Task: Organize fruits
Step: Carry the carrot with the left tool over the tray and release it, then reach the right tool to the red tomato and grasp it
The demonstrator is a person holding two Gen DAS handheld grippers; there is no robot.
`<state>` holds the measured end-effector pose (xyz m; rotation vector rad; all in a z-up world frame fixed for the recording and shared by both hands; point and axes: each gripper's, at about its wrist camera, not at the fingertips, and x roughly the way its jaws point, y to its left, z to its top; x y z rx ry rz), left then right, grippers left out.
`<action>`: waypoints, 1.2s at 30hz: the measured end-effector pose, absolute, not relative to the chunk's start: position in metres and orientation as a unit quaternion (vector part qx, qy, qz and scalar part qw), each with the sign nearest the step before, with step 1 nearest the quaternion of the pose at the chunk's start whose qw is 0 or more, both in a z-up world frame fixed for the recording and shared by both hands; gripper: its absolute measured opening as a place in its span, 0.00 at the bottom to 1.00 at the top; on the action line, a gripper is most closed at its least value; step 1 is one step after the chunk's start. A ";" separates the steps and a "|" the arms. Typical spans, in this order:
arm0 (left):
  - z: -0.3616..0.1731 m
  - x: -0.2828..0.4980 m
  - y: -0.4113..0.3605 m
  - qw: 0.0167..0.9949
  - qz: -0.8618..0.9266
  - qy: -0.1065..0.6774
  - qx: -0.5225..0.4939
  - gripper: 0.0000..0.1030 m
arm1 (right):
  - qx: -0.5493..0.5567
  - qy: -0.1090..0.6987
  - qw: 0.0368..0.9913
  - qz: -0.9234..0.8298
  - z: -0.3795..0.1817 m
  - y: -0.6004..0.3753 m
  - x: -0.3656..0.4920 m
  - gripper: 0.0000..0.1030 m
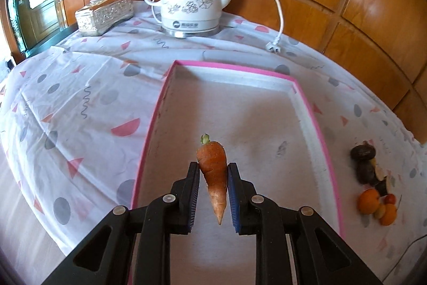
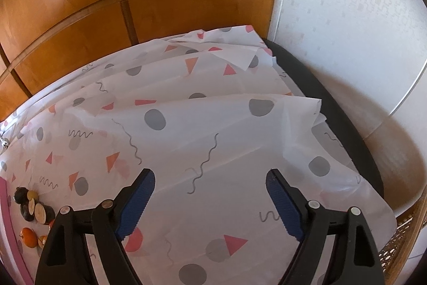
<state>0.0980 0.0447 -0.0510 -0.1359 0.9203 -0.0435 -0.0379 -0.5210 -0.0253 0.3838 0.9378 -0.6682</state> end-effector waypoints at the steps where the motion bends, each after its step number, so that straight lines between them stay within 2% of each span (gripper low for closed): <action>1: -0.052 0.096 0.047 0.894 -0.020 0.443 -0.068 0.20 | 0.180 0.441 0.823 -0.309 -0.025 -0.520 -0.037 0.84; 2: -0.052 0.095 0.049 0.894 -0.018 0.442 -0.071 0.22 | 0.179 0.441 0.825 -0.305 -0.025 -0.518 -0.036 0.84; 5: -0.051 0.094 0.052 0.894 -0.014 0.440 -0.080 0.38 | 0.175 0.441 0.832 -0.287 -0.026 -0.512 -0.033 0.84; 10: -0.047 0.082 0.058 0.896 -0.012 0.436 -0.085 0.40 | 0.164 0.449 0.841 -0.251 -0.028 -0.499 -0.025 0.79; 12: -0.045 0.077 0.061 0.896 -0.013 0.435 -0.090 0.49 | 0.161 0.454 0.844 -0.236 -0.029 -0.494 -0.022 0.77; 14: -0.043 0.072 0.064 0.897 -0.013 0.431 -0.093 0.54 | 0.165 0.459 0.847 -0.212 -0.031 -0.489 -0.020 0.69; 15: -0.041 0.068 0.065 0.899 -0.013 0.428 -0.092 0.55 | 0.165 0.463 0.848 -0.200 -0.032 -0.486 -0.018 0.67; 17: -0.038 0.063 0.067 0.901 -0.014 0.424 -0.087 0.57 | 0.163 0.469 0.849 -0.178 -0.034 -0.477 -0.016 0.57; 23: -0.031 0.052 0.074 0.906 -0.015 0.413 -0.089 0.61 | 0.145 0.493 0.854 -0.081 -0.038 -0.430 -0.003 0.42; 29: -0.026 0.045 0.084 0.908 -0.016 0.407 -0.102 0.62 | 0.156 0.514 0.843 -0.017 -0.048 -0.387 0.017 0.39; 36: -0.022 0.036 0.101 0.909 -0.004 0.399 -0.122 0.69 | 0.203 0.528 0.825 0.010 -0.068 -0.362 0.042 0.39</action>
